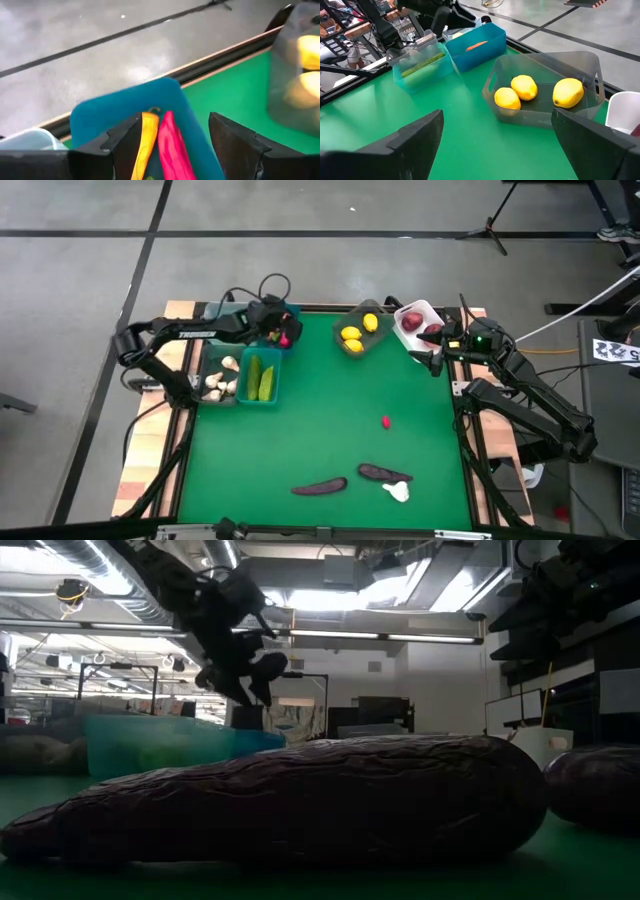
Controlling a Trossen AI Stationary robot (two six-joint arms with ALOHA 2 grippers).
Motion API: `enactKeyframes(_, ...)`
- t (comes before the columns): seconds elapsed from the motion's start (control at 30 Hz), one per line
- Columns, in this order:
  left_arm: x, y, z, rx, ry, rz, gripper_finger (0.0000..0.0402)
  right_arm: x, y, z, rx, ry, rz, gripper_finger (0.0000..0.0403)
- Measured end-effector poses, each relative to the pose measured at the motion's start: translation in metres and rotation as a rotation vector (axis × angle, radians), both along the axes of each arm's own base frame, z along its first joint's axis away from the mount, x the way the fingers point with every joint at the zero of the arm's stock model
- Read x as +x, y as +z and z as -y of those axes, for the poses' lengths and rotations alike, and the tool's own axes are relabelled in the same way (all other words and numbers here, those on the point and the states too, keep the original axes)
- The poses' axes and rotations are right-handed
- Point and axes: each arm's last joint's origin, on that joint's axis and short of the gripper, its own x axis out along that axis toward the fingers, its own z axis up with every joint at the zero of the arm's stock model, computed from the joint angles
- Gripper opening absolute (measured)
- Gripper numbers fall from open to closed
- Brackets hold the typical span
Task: Sort produce into baskets
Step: Put the red pepper into the blue bin
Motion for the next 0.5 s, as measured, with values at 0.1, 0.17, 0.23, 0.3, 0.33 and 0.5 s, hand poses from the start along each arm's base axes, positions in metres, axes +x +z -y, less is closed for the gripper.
enactKeyframes(0.1,-0.002,0.013,0.006,0.024,-0.015,0.038,0.0225,0.000,0.000,0.000,0.000,0.000,0.000,0.0369)
enactKeyframes(0.17,-0.003,0.021,0.011,0.038,-0.028,0.062,0.0225,0.000,0.000,0.000,0.000,0.000,0.000,0.0369)
enactKeyframes(0.23,-0.003,0.029,0.019,0.060,-0.061,0.072,0.0225,0.000,0.000,0.000,0.000,0.000,0.000,0.0369)
enactKeyframes(0.3,0.000,0.036,0.029,0.087,-0.113,0.075,0.0225,0.000,0.000,0.000,0.000,0.000,0.000,0.0369)
enactKeyframes(0.33,0.002,0.039,0.035,0.096,-0.142,0.078,0.0225,0.000,0.000,0.000,0.000,0.000,0.000,0.0369)
enactKeyframes(0.5,0.019,0.045,0.068,0.132,-0.295,0.125,0.0225,0.000,0.000,0.000,0.000,0.000,0.000,0.0369)
